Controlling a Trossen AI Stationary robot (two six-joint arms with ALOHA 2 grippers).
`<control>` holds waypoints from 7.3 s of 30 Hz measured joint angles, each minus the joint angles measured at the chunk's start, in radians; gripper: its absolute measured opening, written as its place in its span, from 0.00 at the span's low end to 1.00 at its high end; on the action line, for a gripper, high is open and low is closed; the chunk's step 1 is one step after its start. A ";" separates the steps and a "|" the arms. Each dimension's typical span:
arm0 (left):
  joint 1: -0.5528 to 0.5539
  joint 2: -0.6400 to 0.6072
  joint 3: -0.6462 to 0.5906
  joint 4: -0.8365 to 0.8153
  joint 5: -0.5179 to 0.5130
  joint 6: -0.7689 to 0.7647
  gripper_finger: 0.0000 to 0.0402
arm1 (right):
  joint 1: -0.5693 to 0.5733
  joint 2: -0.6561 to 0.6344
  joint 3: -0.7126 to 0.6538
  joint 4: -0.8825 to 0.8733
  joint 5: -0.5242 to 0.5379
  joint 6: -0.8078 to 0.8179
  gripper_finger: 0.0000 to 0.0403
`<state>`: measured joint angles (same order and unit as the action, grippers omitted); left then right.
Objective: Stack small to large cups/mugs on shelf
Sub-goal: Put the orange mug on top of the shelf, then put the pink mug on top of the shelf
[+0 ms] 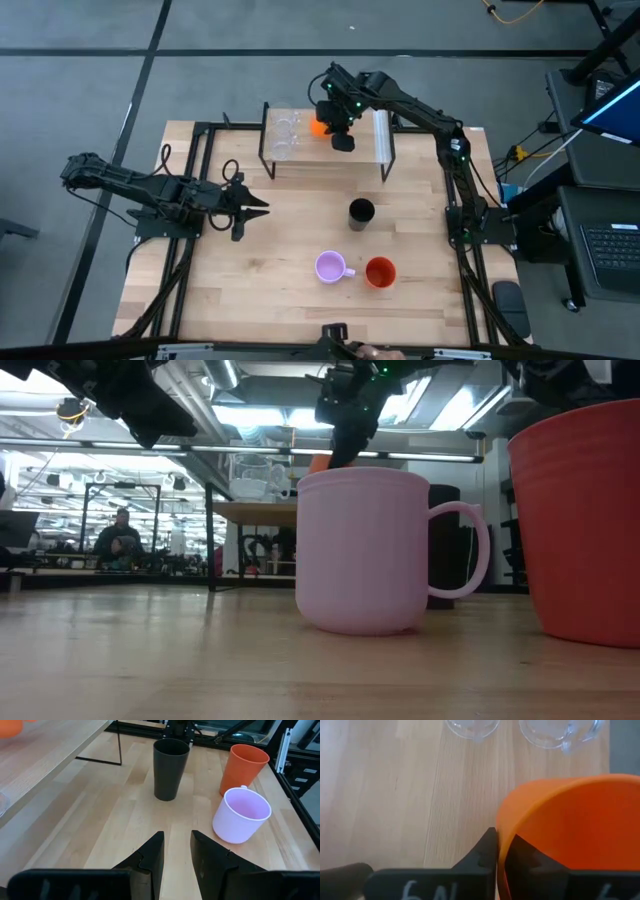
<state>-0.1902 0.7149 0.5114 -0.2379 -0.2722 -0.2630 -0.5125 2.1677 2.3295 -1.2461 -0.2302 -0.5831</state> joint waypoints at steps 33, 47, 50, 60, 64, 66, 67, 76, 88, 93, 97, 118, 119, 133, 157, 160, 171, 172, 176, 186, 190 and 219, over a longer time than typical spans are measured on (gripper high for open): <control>0.000 0.000 0.000 0.007 0.000 0.000 0.22 | 0.030 -0.009 0.028 0.004 0.050 -0.051 0.44; 0.000 0.000 0.000 0.007 0.000 0.001 0.22 | 0.040 -0.231 0.028 -0.064 0.157 -0.049 0.49; 0.000 0.000 0.000 0.007 0.000 0.000 0.22 | 0.005 -0.263 0.028 -0.071 0.098 -0.001 0.47; 0.000 0.000 0.000 0.007 0.000 0.002 0.22 | -0.152 -0.256 -0.183 0.000 -0.084 0.079 0.46; 0.000 0.000 0.000 0.007 0.000 0.002 0.22 | -0.168 -0.260 -0.270 0.080 -0.084 0.081 0.46; 0.000 0.000 0.000 0.007 0.000 0.002 0.22 | -0.167 -0.259 -0.302 0.126 -0.084 0.081 0.46; 0.000 0.000 0.000 0.007 0.000 0.002 0.22 | -0.167 -0.259 -0.312 0.135 -0.084 0.081 0.46; 0.000 0.000 0.000 0.007 0.000 0.001 0.22 | -0.137 -0.260 -0.378 0.198 -0.079 0.081 0.46; 0.000 0.000 0.000 0.007 0.000 0.001 0.22 | -0.119 -0.260 -0.348 0.237 -0.050 0.078 0.46; 0.000 0.000 0.000 0.007 0.000 0.001 0.22 | -0.107 -0.260 -0.302 0.206 -0.053 0.087 0.46; 0.000 0.000 0.000 0.007 0.000 0.001 0.22 | -0.080 -0.260 -0.294 0.132 -0.085 0.086 0.46; 0.000 0.000 0.000 0.006 0.000 0.003 0.22 | -0.014 -0.256 -0.389 0.174 -0.126 0.021 0.46; 0.000 0.000 0.000 0.006 0.000 0.003 0.22 | -0.015 -0.256 -0.394 0.187 -0.122 0.021 0.46; 0.000 0.000 0.000 0.006 0.000 0.003 0.22 | -0.033 -0.256 -0.402 0.218 -0.032 -0.009 0.46; 0.000 0.000 0.000 0.006 0.000 0.003 0.22 | -0.014 -0.256 -0.402 0.294 -0.112 -0.021 0.46; 0.000 0.000 0.000 0.006 0.000 0.003 0.22 | -0.014 -0.256 -0.402 0.305 -0.106 -0.021 0.46; 0.000 0.000 0.000 0.006 0.000 0.003 0.22 | -0.014 -0.256 -0.402 0.315 -0.105 -0.021 0.46; 0.000 0.000 0.000 0.006 0.000 0.003 0.22 | -0.014 -0.256 -0.402 0.315 -0.105 -0.021 0.46; 0.000 0.000 0.000 0.006 0.000 0.003 0.22 | -0.010 -0.264 -0.402 0.309 -0.104 -0.019 0.46; 0.000 0.000 0.000 0.005 0.000 0.003 0.22 | 0.087 -0.398 -0.318 0.076 -0.190 0.092 0.46; 0.000 0.000 0.000 0.005 0.000 0.003 0.22 | 0.160 -0.449 -0.318 0.007 -0.160 0.109 0.46; 0.000 0.000 0.000 0.006 0.000 -0.049 0.22 | 0.717 -0.466 -0.787 0.439 0.061 0.452 0.46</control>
<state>-0.1902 0.7147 0.5114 -0.2314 -0.2719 -0.3124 0.2044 1.7016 1.5426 -0.8072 -0.1690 -0.1307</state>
